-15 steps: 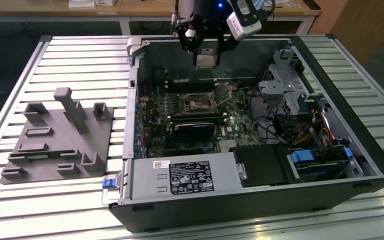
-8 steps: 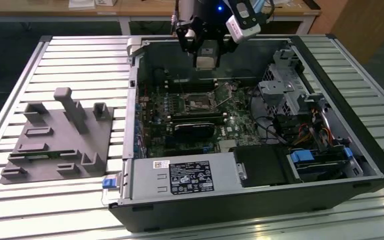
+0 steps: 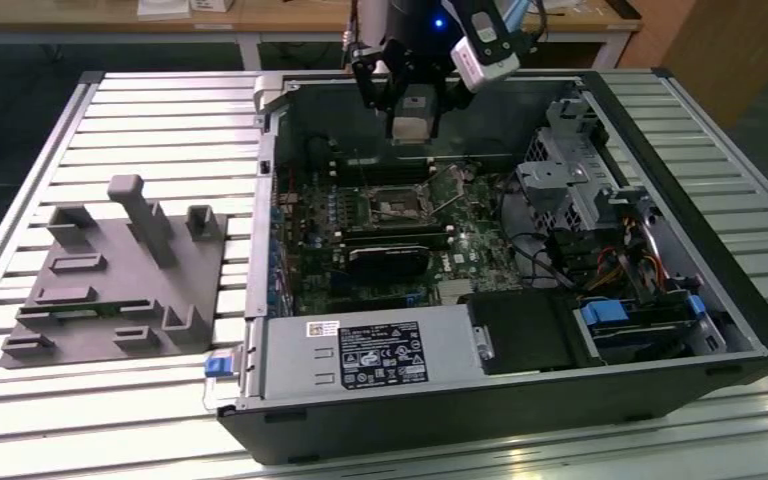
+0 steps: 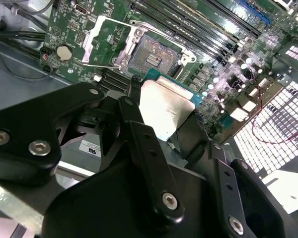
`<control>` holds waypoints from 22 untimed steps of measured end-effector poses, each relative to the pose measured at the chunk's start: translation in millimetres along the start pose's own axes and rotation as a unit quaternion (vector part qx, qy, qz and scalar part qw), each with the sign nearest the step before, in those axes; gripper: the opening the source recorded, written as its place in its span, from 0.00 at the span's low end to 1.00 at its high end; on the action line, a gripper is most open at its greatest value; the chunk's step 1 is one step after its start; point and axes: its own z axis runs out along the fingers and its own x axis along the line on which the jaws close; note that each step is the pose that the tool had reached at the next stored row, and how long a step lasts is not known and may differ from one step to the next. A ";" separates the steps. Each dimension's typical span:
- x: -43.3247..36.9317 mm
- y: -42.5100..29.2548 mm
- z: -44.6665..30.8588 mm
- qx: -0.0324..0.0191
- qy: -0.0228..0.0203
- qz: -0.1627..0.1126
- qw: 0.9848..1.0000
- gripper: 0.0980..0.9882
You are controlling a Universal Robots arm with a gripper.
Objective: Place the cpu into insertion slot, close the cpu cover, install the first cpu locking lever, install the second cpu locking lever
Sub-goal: 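Place the cpu into insertion slot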
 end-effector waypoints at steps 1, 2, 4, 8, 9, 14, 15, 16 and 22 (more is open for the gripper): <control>0.0 0.0 0.7 0.000 0.000 0.000 1.000 0.49; 0.0 -0.1 1.4 0.000 0.000 0.000 1.000 0.49; 0.0 -0.3 3.0 0.000 0.000 0.000 1.000 0.49; -0.1 -0.3 6.8 0.000 0.000 0.000 1.000 0.49; -0.2 -0.3 8.1 0.000 0.000 0.000 1.000 0.49; -0.2 0.6 14.6 0.000 0.000 0.000 1.000 0.49; -0.3 0.7 15.8 0.000 0.000 0.000 1.000 0.49; -0.3 0.8 17.1 0.000 0.000 0.000 1.000 0.49; -0.4 1.1 25.3 0.000 0.000 -0.001 1.000 0.49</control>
